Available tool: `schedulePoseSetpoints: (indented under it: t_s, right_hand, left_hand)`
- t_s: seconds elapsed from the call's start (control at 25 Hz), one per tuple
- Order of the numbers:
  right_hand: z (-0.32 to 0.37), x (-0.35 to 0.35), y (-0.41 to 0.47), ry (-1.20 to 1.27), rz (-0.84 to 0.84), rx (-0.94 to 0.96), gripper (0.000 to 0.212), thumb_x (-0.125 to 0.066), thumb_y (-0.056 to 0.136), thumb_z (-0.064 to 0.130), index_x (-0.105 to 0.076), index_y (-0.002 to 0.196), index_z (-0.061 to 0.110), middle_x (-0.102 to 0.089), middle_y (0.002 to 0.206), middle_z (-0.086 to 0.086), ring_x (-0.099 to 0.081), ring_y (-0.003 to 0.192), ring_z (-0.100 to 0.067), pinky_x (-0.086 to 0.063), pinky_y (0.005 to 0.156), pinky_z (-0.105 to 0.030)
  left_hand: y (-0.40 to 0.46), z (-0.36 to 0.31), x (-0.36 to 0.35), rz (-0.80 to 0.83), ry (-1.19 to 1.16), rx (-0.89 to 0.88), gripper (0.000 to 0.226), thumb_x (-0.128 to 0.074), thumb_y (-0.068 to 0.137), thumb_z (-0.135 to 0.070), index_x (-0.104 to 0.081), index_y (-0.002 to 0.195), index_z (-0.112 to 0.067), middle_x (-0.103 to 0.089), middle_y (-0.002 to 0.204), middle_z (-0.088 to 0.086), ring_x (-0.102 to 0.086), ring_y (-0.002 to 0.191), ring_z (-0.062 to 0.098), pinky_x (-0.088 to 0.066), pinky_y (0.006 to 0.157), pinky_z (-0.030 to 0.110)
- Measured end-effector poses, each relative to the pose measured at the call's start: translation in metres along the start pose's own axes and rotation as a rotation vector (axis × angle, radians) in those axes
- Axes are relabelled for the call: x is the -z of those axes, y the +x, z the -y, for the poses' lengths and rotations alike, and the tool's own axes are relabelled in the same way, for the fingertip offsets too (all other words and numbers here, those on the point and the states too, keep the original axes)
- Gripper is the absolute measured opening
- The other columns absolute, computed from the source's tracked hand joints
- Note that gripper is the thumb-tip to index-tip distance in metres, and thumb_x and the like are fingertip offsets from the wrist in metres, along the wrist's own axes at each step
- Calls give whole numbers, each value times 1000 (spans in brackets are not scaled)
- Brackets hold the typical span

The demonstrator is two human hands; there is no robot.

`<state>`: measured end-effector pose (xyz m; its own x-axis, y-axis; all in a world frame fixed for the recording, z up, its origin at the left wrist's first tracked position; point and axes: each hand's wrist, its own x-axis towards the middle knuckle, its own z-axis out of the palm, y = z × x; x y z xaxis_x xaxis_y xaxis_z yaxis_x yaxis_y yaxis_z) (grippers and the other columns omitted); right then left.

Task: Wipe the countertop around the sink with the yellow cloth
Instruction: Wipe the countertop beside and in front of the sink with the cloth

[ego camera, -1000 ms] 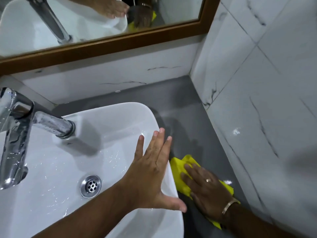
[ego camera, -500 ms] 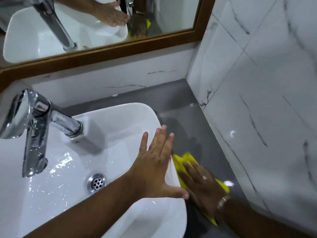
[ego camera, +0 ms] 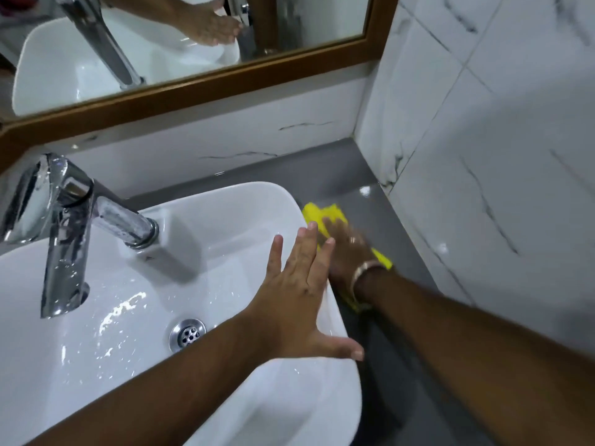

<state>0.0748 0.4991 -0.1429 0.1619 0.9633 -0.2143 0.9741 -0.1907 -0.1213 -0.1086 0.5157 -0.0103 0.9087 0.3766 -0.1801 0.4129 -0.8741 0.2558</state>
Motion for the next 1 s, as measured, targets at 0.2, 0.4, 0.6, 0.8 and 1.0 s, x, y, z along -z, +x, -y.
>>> schedulePoseSetpoints:
  t_s: [0.2, 0.4, 0.6, 0.8, 1.0]
  right_hand:
    - [-30, -26, -178, -22, -102, 117, 59, -28, 93, 45, -15, 147, 25, -18, 155, -11, -27, 138, -35, -25, 111, -45]
    - [-46, 7, -77, 135, -47, -351, 61, -30, 92, 41, -8, 146, 24, -9, 158, -12, -16, 142, -38, -22, 114, -50]
    - [50, -29, -170, 207, -51, -78, 62, -26, 94, 45, 17, 139, 46, 3, 156, 8, -22, 142, -26, -27, 114, -51]
    - [-22, -39, -240, -93, -124, -240, 56, -2, 92, 42, -12, 147, 32, -1, 159, -6, -44, 128, -29, -40, 103, -44]
    - [14, -29, -141, 72, -256, -462, 58, -33, 83, 39, -29, 138, 20, -42, 144, -19, -44, 126, -45, -44, 95, -61]
  left_hand:
    - [-3, -4, 7, 24, 24, 31, 137, -37, 57, -100, 11, 152, -13, 26, 157, 16, 31, 142, 27, 19, 114, 57]
    - [0, -1, -1, -3, 24, 21, 135, -33, 56, -101, 11, 152, -16, 30, 157, 15, 34, 141, 27, 26, 110, 54]
    - [-3, -2, 2, 15, 74, 33, 134, -25, 56, -102, 13, 151, -15, 28, 157, 18, 29, 143, 31, 17, 113, 61]
    - [-2, -2, 2, 26, 66, 13, 137, -21, 53, -103, 8, 152, -13, 24, 157, 22, 25, 144, 34, 17, 114, 59]
    - [-1, 0, -5, -28, 51, -17, 136, -20, 54, -102, -1, 152, -9, 16, 158, 26, 17, 146, 38, 14, 114, 60]
